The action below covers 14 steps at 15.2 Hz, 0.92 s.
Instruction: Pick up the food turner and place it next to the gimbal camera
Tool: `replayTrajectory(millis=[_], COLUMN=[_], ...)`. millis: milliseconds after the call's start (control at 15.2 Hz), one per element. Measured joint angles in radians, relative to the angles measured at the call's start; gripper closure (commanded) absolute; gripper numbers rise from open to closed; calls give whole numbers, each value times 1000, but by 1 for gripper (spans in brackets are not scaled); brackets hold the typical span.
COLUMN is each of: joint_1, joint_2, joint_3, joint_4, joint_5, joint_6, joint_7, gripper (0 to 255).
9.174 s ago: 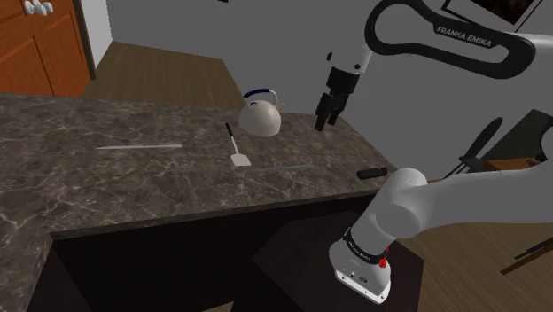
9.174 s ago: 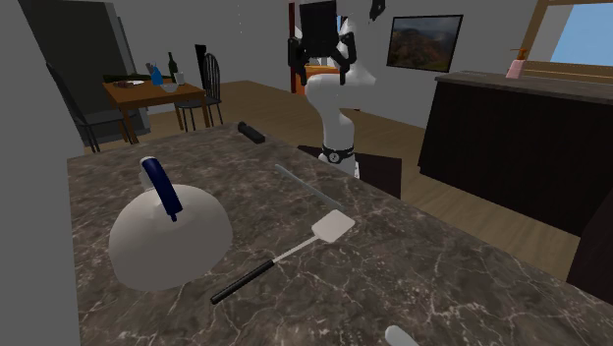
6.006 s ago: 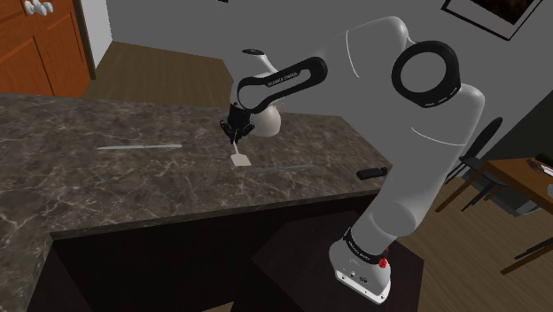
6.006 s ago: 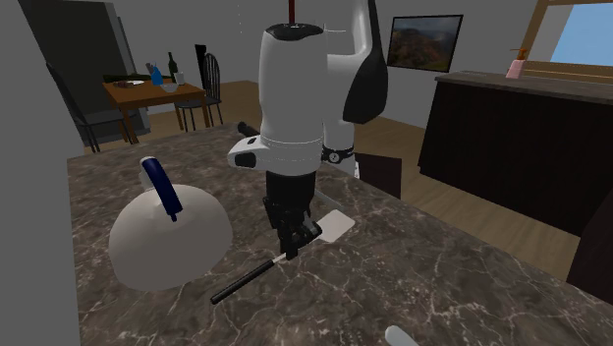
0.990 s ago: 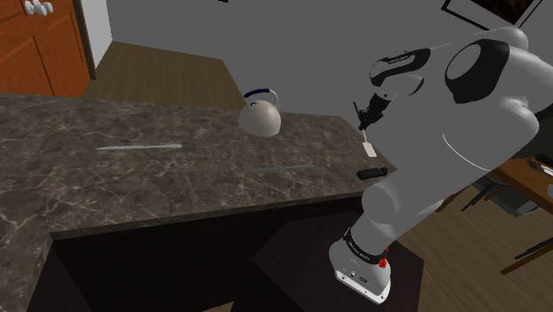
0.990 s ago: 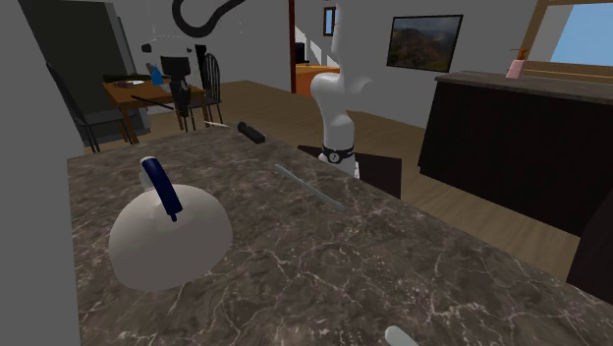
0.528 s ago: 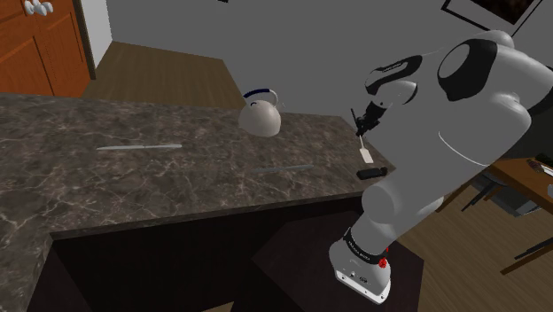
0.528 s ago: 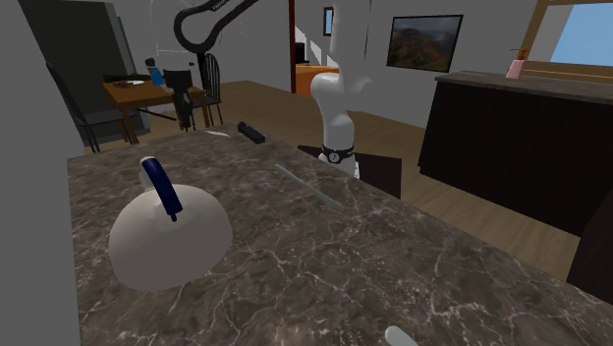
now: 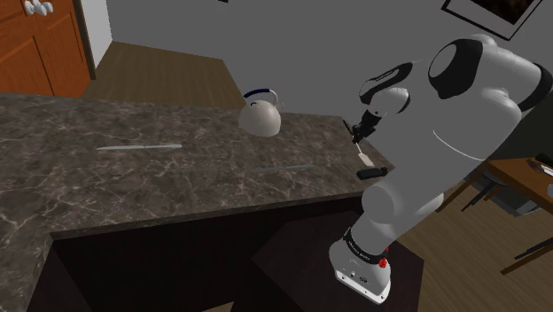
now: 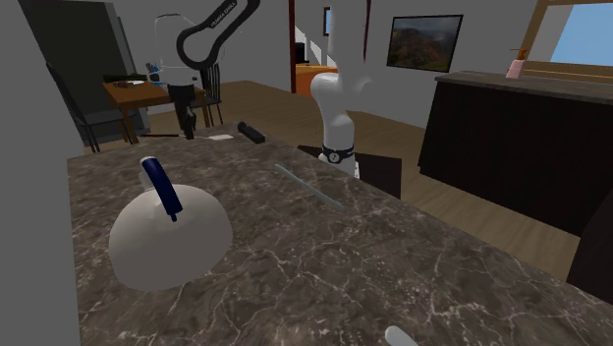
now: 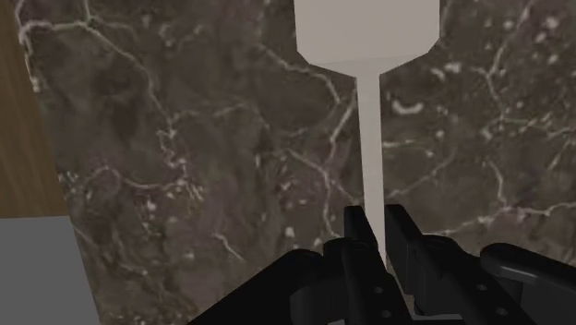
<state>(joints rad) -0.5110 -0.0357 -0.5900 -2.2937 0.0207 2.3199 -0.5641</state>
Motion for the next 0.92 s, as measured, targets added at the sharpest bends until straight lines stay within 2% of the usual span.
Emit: replayTrajectory(millis=[198,594,660,924], joint_1=[1,1,1,1], joint_2=[28,31,31,31], joint_3=[-1,-1,-1,-1], joint_4=[-13,-17,-17,-17], joint_5=[22,26,26,26], joint_6=[36,43,43,43], joint_7=[-16,-19,-19,-19], gripper=[255,255,0,0])
